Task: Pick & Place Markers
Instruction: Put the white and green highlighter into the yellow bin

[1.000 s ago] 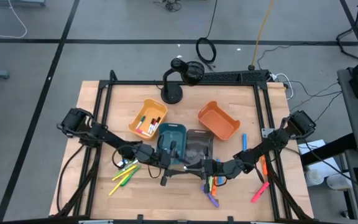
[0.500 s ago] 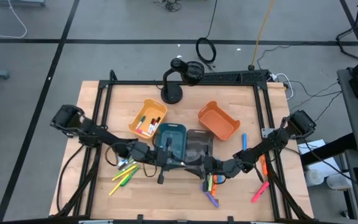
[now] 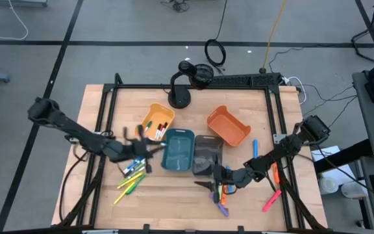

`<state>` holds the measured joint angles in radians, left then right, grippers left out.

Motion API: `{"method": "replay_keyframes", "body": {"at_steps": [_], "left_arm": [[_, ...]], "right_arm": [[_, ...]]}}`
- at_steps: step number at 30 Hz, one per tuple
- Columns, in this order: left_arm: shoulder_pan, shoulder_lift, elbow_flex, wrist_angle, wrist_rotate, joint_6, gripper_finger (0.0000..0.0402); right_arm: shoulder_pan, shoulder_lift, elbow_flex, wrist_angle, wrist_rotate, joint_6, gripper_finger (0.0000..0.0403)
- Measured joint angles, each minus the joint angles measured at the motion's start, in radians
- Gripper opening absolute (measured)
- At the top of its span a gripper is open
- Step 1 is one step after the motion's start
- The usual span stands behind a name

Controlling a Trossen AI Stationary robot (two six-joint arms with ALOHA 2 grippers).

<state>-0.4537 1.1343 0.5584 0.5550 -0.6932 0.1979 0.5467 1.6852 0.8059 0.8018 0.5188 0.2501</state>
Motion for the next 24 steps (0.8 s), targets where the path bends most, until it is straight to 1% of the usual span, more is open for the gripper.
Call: {"method": "replay_keyframes", "body": {"at_steps": [2, 5, 7, 10, 11, 13, 16, 18, 21, 24], "left_arm": [[0.014, -0.086, -0.101, 0.041, -0.052, -0.001, 0.0035], [0.075, -0.197, -0.254, 0.122, -0.075, -0.076, 0.0035], [0.134, -0.244, -0.34, 0.169, -0.087, -0.134, 0.0035], [0.231, -0.277, -0.424, 0.186, -0.123, -0.221, 0.0035], [0.259, -0.278, -0.441, 0.184, -0.111, -0.261, 0.0035], [0.308, -0.275, -0.457, 0.169, -0.055, -0.327, 0.0035], [0.36, -0.259, -0.457, 0.155, 0.045, -0.377, 0.0035], [0.382, -0.244, -0.456, 0.152, 0.09, -0.399, 0.0035], [0.401, -0.221, -0.456, 0.152, 0.12, -0.425, 0.0035], [0.41, -0.198, -0.456, 0.151, 0.127, -0.45, 0.0035]], "right_arm": [[-0.002, 0.0, 0.0, 0.0, 0.002, 0.0, 0.0132], [-0.002, 0.0, 0.0, 0.0, 0.003, 0.0, 0.0132], [-0.002, 0.0, 0.0, 0.001, 0.003, -0.001, 0.0132], [-0.011, 0.0, 0.0, 0.002, 0.004, -0.001, 0.013], [-0.015, 0.0, 0.0, 0.002, 0.004, -0.001, 0.013], [-0.017, 0.0, 0.0, 0.002, 0.005, 0.0, 0.013], [-0.017, 0.0, 0.0, 0.002, 0.004, -0.001, 0.013], [-0.017, 0.0, 0.0, 0.001, 0.004, 0.0, 0.013], [-0.017, 0.0, 0.0, 0.001, 0.004, 0.0, 0.013], [-0.017, 0.0, 0.0, 0.001, 0.004, 0.0, 0.013]]}}
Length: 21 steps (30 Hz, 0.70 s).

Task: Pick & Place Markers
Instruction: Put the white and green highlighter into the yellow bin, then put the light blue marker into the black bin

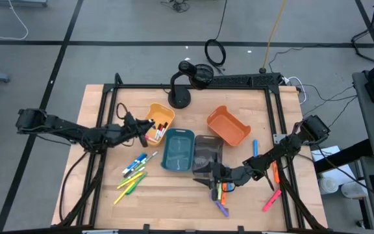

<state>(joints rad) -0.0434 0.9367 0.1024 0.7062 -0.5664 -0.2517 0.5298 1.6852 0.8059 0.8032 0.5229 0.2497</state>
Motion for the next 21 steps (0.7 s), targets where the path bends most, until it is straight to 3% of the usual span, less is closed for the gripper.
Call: {"method": "replay_keyframes", "body": {"at_steps": [10, 21], "left_arm": [[0.005, 0.026, 0.0, 0.002, 0.001, -0.025, 0.0104], [0.005, 0.026, 0.0, 0.002, 0.0, -0.025, 0.0112]], "right_arm": [[0.002, 0.0, 0.0, 0.0, 0.0, 0.0, 0.013], [0.002, 0.0, 0.0, -0.001, 0.0, 0.0, 0.013]]}}
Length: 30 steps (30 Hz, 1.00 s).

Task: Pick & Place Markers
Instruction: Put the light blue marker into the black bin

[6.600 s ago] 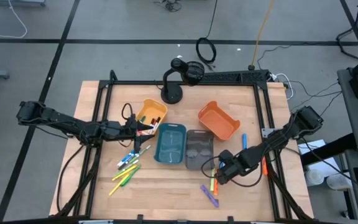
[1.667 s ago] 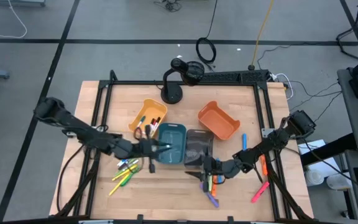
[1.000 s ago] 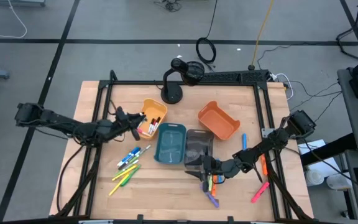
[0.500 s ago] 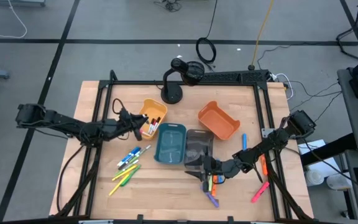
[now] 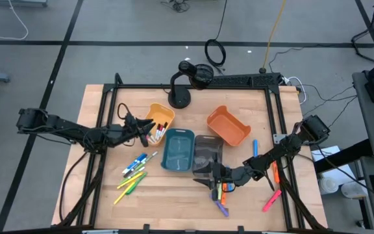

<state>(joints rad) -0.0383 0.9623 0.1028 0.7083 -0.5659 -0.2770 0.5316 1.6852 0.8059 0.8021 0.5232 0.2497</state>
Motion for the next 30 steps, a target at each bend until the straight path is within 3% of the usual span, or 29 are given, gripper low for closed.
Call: {"method": "replay_keyframes", "body": {"at_steps": [20, 24, 30], "left_arm": [[-0.002, 0.0, 0.0, 0.003, 0.008, -0.015, 0.0113], [-0.001, -0.01, 0.0, 0.003, 0.175, 0.027, 0.0113], [-0.002, -0.076, 0.004, 0.029, 0.378, 0.066, 0.0113]], "right_arm": [[0.0, 0.0, 0.0, 0.0, 0.0, 0.0, 0.013], [0.006, -0.011, 0.0, -0.012, -0.002, -0.005, 0.013], [0.065, -0.195, -0.011, -0.188, 0.001, -0.09, 0.013]]}}
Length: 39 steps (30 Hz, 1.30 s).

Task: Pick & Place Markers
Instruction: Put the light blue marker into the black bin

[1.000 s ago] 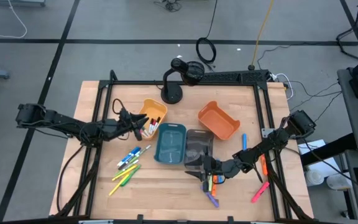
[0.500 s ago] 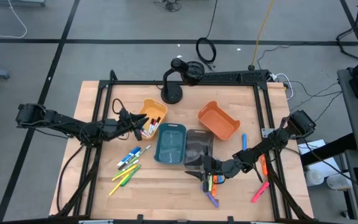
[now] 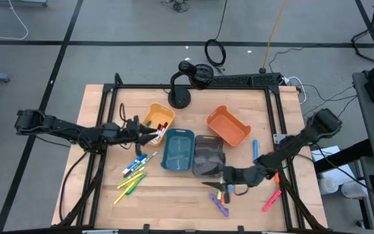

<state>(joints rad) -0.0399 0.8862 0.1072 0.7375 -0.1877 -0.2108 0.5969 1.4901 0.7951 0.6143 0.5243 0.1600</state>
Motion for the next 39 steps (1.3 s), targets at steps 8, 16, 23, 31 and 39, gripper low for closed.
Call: {"method": "replay_keyframes", "body": {"at_steps": [8, 16, 23, 31, 39], "left_arm": [[-0.021, -0.08, 0.001, 0.029, 0.185, -0.004, 0.0113], [-0.1, -0.108, 0.142, -0.504, 0.181, -0.096, 0.0113], [-0.226, 0.042, 0.563, -1.502, 0.025, -0.465, 0.0113], [-0.374, 0.221, 0.607, -1.641, 0.113, -0.824, 0.0113], [-0.405, 0.38, 0.563, -1.653, 0.082, -0.91, 0.0113]], "right_arm": [[0.023, -0.195, -0.204, 0.076, 0.006, -0.018, 0.013], [-0.023, -0.394, -0.38, 0.222, 0.077, -0.112, 0.013], [-0.074, -0.533, -0.39, 0.3, 0.078, -0.399, 0.013], [-0.079, -0.563, -0.39, 0.239, 0.058, -0.447, 0.013], [-0.079, -0.576, -0.39, 0.331, -0.116, -0.575, 0.013]]}}
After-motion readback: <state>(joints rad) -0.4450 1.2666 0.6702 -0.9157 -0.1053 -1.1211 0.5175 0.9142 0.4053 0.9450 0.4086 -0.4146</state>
